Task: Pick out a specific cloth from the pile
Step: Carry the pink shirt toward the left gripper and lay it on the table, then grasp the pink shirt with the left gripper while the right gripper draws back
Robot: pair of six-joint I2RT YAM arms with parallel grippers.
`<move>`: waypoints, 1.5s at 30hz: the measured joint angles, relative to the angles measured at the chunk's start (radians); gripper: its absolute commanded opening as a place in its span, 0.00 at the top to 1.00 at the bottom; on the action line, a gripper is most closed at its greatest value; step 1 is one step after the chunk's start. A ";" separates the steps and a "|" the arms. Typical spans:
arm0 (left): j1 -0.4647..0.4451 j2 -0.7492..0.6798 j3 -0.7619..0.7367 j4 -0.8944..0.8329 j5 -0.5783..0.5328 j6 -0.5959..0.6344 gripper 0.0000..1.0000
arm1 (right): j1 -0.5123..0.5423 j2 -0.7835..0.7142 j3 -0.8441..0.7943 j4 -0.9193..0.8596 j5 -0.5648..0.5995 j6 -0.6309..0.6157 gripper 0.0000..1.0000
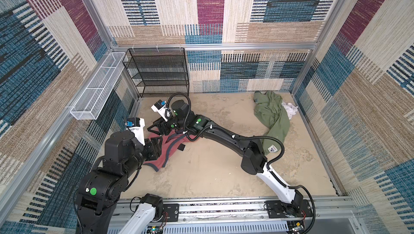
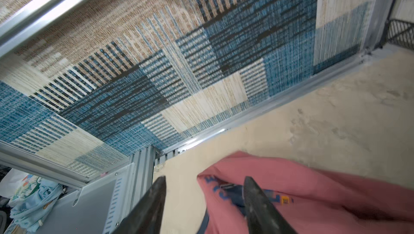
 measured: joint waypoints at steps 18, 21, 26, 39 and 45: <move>0.147 0.106 -0.428 0.007 -0.033 -0.203 0.32 | -0.239 -0.747 -1.120 0.415 0.077 0.116 0.33; 0.290 0.104 -0.485 0.021 0.011 -0.235 0.32 | -0.283 -0.787 -1.175 0.460 0.056 0.132 0.33; 0.423 0.139 -0.497 0.084 0.083 -0.300 0.30 | -0.326 -0.816 -1.238 0.504 0.006 0.154 0.33; 0.773 0.399 -0.561 0.367 0.278 -0.354 0.29 | -0.407 -0.802 -1.266 0.563 -0.098 0.190 0.34; 0.810 0.552 -0.557 0.487 0.315 -0.361 0.34 | -0.441 -0.787 -1.266 0.562 -0.106 0.191 0.34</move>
